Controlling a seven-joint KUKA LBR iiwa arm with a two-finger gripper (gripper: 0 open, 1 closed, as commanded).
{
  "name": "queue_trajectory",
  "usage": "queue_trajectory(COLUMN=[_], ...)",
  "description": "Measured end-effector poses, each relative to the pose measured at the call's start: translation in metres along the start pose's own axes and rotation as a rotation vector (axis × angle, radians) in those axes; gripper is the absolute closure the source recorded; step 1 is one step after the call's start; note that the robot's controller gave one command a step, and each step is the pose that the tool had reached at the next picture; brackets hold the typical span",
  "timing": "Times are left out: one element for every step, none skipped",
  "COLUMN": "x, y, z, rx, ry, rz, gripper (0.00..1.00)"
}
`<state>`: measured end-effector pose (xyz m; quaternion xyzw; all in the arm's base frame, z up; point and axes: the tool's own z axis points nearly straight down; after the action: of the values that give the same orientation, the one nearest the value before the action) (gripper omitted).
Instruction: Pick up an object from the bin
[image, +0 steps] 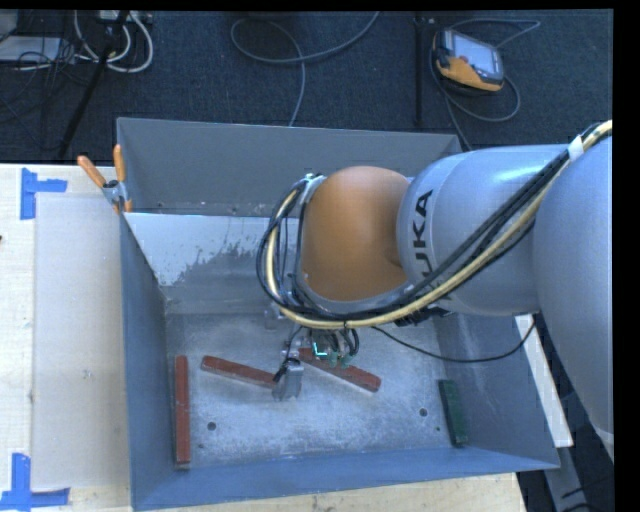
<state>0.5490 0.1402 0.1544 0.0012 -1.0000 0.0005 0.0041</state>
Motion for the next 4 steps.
queue_trajectory(x=[-0.005,0.011,-0.016,-0.016], y=[-0.017,-0.050,-0.004,-0.006], z=[0.089,0.016,0.089,0.084], rx=[0.002,0.000,-0.002,-0.001], ry=[0.000,-0.013,-0.007,-0.007], rz=[-0.056,0.025,-0.047,-0.040], gripper=[0.00,0.00,0.00,1.00])
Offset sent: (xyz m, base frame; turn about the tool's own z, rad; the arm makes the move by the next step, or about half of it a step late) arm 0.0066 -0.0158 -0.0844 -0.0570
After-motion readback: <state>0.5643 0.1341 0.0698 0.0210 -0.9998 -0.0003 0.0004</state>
